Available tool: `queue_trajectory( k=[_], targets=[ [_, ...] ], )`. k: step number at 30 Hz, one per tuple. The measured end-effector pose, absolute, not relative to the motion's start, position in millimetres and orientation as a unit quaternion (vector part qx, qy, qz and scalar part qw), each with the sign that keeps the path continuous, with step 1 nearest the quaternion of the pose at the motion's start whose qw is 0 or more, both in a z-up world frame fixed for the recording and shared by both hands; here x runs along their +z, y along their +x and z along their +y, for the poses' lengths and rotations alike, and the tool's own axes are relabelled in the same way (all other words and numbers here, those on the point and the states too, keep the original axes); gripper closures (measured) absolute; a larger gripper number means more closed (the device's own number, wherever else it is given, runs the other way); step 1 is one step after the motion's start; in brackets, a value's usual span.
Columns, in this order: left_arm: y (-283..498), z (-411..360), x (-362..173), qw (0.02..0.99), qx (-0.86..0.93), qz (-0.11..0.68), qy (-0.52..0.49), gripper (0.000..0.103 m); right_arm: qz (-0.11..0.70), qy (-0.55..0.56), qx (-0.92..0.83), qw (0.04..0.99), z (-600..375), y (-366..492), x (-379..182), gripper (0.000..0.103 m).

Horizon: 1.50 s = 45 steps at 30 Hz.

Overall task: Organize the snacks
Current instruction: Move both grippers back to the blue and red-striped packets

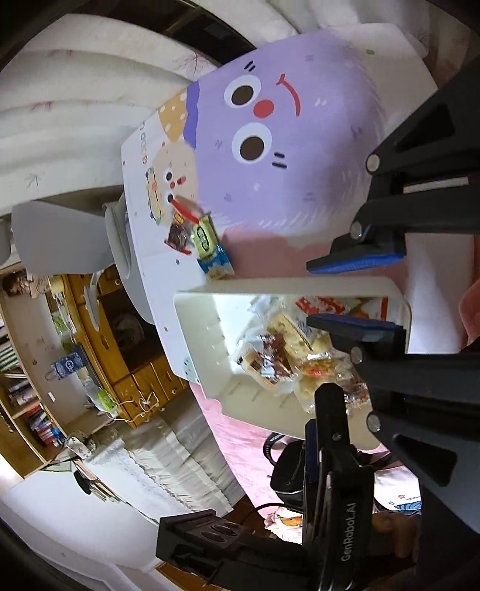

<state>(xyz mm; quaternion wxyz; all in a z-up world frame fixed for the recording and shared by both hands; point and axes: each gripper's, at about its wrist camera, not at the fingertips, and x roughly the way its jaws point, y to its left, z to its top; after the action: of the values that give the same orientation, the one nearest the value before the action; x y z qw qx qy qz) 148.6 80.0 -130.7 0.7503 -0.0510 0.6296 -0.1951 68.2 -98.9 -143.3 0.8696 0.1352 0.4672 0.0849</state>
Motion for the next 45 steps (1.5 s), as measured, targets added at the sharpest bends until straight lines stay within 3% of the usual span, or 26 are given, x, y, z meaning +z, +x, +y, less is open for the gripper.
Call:
queue_trajectory(
  k=[9, 13, 25, 45],
  targets=[
    [160, 9, -121, 0.781, -0.143, 0.603, -0.077, 0.026, 0.469, 0.126, 0.119, 0.866, -168, 89, -141, 0.08],
    [156, -24, -124, 0.793, -0.112, 0.591, -0.1, 0.023, 0.473, 0.118, 0.148, 0.861, -207, 100, -140, 0.065],
    [161, -77, -154, 0.819, -0.008, 0.546, -0.179, 0.023, 0.512, 0.11, 0.209, 0.826, -288, 153, -153, 0.057],
    [229, -72, -222, 0.837, 0.195, 0.403, -0.315, 0.023, 0.496, 0.056, 0.229, 0.835, -290, 270, -182, 0.057]
  ],
)
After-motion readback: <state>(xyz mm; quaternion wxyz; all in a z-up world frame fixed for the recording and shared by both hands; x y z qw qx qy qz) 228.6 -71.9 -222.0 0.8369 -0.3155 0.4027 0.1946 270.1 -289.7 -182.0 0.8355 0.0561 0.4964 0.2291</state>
